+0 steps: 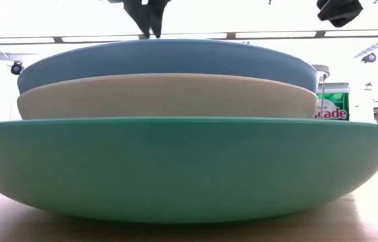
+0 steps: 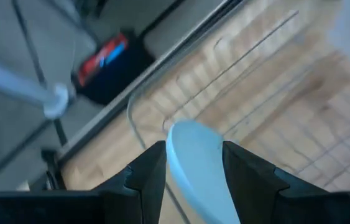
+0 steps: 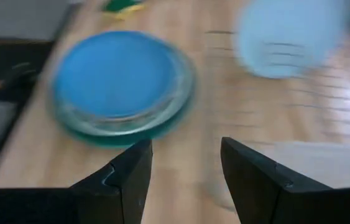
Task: Sort dishes
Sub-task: Adjust the dish rack
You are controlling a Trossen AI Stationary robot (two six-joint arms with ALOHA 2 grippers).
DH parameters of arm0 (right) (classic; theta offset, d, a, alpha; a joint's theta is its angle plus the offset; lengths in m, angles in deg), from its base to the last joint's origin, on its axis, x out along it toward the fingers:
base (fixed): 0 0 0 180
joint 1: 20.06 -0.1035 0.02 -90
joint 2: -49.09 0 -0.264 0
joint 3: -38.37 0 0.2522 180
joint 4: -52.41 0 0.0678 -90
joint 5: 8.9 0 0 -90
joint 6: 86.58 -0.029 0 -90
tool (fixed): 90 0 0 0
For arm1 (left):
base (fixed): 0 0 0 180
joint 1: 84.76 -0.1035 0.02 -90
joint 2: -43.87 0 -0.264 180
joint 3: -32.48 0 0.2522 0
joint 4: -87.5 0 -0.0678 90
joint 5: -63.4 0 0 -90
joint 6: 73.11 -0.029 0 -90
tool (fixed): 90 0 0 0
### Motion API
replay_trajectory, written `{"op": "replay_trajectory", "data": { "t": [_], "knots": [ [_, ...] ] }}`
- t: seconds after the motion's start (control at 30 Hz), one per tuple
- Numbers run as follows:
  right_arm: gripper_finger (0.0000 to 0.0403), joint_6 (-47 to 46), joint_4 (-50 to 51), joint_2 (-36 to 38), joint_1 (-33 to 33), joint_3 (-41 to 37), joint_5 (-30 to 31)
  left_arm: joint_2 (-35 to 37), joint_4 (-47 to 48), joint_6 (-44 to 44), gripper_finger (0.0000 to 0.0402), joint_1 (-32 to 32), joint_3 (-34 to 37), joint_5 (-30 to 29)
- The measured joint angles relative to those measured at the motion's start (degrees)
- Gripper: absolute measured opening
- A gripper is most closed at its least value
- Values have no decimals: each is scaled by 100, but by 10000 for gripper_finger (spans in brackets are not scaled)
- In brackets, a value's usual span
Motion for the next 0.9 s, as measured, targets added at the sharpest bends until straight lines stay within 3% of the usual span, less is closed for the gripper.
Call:
{"op": "replay_trajectory", "data": {
  "t": [0.17,0.4,0.63,0.9],
  "knots": [
    [156,-190,-146,-616,-51,-177,-31,0,-13,-565,146,733,-417,-458],
    [94,-386,-113,-1348,-36,-199,42,0,-42,-485,146,1498,-234,-871],
    [41,-630,403,-1380,-35,-199,777,-5,-99,-137,146,1891,294,-1307],
    [4,-707,883,-1098,84,-199,1217,-11,-237,401,146,2201,761,-1319]
  ]
}}
